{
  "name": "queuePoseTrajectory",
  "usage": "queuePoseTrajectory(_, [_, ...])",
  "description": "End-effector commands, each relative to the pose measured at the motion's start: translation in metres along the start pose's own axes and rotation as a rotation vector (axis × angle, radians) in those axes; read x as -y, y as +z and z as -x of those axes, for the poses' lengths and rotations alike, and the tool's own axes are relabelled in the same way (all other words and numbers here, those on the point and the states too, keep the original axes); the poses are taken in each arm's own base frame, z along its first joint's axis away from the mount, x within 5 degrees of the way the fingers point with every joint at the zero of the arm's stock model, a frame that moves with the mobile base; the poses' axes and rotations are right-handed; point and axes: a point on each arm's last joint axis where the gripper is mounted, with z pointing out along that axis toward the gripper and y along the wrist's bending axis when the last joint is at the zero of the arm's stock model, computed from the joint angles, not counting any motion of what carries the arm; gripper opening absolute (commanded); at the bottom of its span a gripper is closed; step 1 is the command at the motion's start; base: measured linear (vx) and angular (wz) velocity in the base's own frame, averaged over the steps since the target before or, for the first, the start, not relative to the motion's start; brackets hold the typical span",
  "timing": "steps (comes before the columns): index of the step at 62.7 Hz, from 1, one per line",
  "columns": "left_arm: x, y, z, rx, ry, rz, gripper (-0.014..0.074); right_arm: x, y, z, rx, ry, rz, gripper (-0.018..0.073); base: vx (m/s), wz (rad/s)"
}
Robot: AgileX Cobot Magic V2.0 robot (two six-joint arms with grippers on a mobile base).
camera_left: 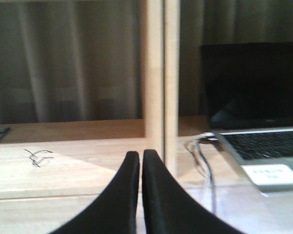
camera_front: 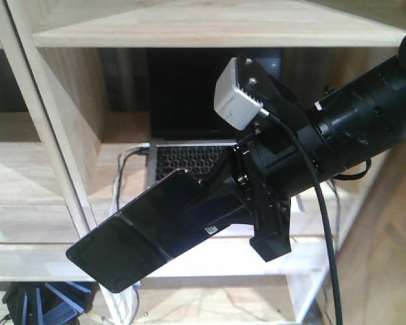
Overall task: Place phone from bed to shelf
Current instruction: 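Keep holding the phone while driving toward the wooden shelf, then raise the right gripper and lower the phone onto the upper shelf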
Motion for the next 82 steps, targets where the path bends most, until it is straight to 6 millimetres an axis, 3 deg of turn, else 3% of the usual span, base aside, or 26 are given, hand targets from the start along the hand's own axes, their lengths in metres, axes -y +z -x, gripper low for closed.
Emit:
queuePoseTrajectory(1, [-0.0005, -0.002, 0.0153, 0.105, -0.019, 0.005, 0.0001, -0.0174, -0.0138, 0.0125, 0.072, -0.025, 0.049, -0.0002, 0.19, 0.16])
queuePoseTrajectory(82, [-0.0005, -0.002, 0.0153, 0.105, -0.019, 0.005, 0.0001, -0.0174, -0.0138, 0.0125, 0.072, -0.025, 0.049, -0.0002, 0.08, 0.02])
